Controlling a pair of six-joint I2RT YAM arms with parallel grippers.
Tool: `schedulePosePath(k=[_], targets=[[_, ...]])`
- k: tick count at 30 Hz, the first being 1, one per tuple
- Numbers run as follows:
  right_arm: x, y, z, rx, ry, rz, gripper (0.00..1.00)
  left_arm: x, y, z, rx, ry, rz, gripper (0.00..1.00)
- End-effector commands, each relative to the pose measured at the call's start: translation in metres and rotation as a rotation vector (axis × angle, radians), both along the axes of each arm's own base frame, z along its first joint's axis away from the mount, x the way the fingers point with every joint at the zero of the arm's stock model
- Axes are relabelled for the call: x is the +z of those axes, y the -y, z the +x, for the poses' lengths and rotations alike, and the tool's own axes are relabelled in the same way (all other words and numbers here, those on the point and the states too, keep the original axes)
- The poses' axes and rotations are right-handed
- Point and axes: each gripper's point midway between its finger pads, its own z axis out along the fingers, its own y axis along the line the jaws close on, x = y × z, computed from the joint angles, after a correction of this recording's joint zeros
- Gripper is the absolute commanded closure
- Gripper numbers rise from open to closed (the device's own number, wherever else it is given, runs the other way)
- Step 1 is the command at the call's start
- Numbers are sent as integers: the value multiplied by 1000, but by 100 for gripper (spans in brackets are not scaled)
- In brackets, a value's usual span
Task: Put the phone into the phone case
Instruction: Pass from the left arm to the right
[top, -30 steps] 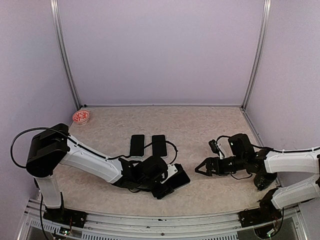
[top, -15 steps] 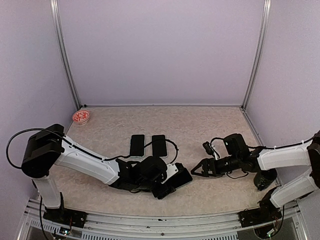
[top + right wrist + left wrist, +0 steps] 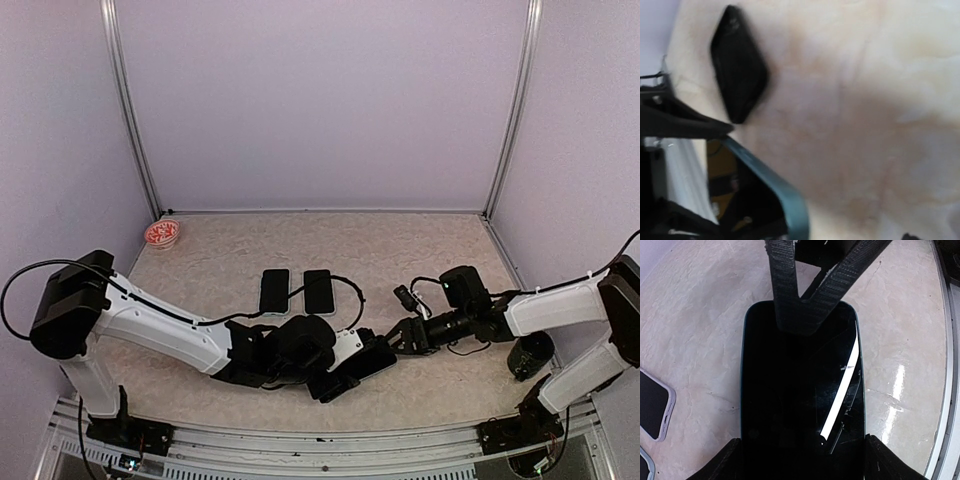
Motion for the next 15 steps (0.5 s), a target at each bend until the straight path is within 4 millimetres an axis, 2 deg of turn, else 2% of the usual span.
schedulePosePath(k=[1, 7, 15], targets=[[27, -15, -5, 90, 7, 134, 15, 38, 15, 3, -5, 63, -101, 46], [39, -19, -13, 122, -19, 206, 17, 42, 19, 1, -9, 75, -102, 46], [33, -21, -22, 144, -76, 209, 19, 48, 22, 1, -8, 101, -107, 46]])
